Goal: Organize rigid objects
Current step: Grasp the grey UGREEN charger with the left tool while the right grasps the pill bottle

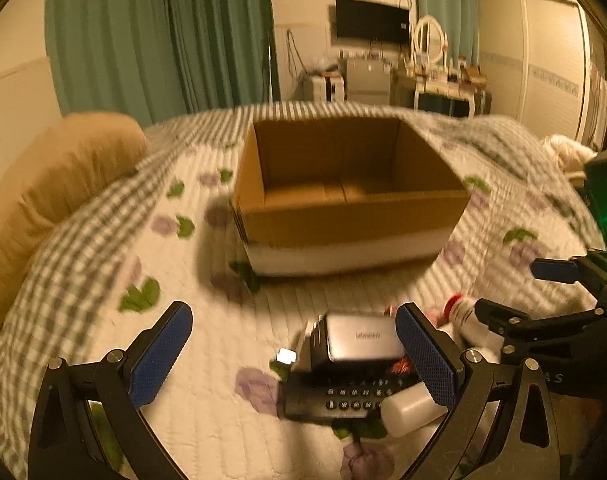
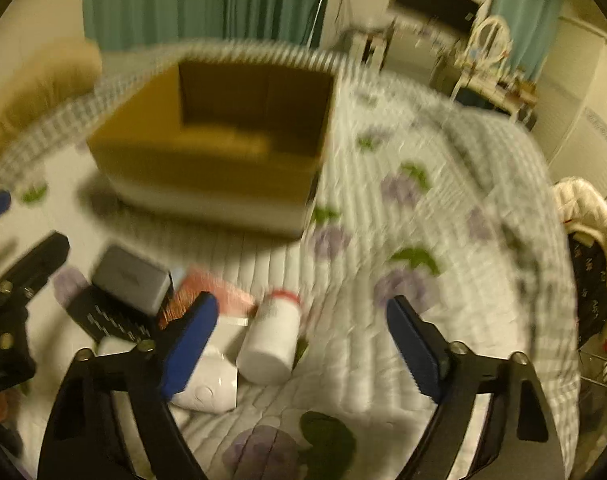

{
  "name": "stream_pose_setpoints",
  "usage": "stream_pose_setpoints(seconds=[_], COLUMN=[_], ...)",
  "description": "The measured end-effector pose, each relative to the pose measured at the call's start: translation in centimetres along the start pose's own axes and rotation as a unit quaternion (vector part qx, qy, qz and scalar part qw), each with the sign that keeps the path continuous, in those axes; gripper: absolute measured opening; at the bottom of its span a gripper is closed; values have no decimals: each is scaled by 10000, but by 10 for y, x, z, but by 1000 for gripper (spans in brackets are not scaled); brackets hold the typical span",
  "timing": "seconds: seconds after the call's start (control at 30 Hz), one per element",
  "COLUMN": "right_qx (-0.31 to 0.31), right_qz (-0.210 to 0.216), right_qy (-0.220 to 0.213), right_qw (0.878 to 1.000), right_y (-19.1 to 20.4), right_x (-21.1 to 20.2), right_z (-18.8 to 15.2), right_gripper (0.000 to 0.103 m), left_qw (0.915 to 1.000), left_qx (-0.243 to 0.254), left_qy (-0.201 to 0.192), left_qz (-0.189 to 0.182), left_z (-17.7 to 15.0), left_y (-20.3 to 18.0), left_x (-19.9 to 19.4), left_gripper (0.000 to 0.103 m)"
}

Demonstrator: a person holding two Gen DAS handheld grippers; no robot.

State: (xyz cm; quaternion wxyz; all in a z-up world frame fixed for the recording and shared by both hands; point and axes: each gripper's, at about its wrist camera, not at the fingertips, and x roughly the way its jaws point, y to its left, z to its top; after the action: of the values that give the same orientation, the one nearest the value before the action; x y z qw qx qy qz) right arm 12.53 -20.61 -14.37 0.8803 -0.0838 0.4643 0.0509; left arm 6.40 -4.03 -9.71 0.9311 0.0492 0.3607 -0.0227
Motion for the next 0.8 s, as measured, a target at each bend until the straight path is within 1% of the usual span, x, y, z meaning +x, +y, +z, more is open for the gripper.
stream_pose_setpoints(seconds=[0.03, 0.1, 0.13, 0.17, 0.23, 0.33, 0.37, 0.43, 0.5, 0.53, 0.67, 0.77, 0.8], right_qx=[-14, -38, -58, -85, -137, -239, -273, -269, -239, -238, -187, -106, -103], right_qz=[48, 53, 68, 63, 70, 97, 94, 82, 131, 176, 210, 253, 263], right_qy=[109, 264, 326, 423, 560, 634, 732, 902, 939, 943, 756, 415, 326], right_qw=[9999, 9996, 9994, 9990, 9983, 9977, 9969, 9955, 9952, 9951, 9967, 9988, 9991], right_y=[1, 1, 1, 2, 3, 8, 9, 9, 8, 8, 3, -2, -4], right_x=[7, 16, 19, 23, 29, 33, 37, 44, 48, 49, 41, 23, 18], right_z=[-1, -3, -3, -4, -3, -3, -4, -3, -1, -2, -3, 1, 2], right_gripper=[77, 74, 71, 65, 60, 57, 53, 51, 46, 37, 36, 36, 36], left_qw=[10000, 9998, 9997, 9995, 9992, 9987, 9985, 9983, 9978, 9976, 9964, 9955, 9952], left_qx=[18, 55, 74, 93, 107, 163, 182, 203, 218, 220, 225, 249, 276], left_qy=[55, 189, 222, 265, 368, 456, 483, 512, 593, 623, 764, 832, 850], left_qz=[-24, -82, -95, -108, -150, -174, -180, -203, -211, -227, -283, -369, -394], left_z=[-2, -6, -8, -9, -11, -12, -13, -14, -16, -16, -18, -19, -19], left_y=[-2, -5, -7, -9, -13, -16, -18, -20, -21, -21, -22, -23, -24], left_x=[3, 10, 13, 15, 18, 26, 27, 30, 34, 36, 44, 50, 53], left_gripper=[103, 103, 103, 103, 103, 103, 103, 103, 103, 103, 103, 103, 101])
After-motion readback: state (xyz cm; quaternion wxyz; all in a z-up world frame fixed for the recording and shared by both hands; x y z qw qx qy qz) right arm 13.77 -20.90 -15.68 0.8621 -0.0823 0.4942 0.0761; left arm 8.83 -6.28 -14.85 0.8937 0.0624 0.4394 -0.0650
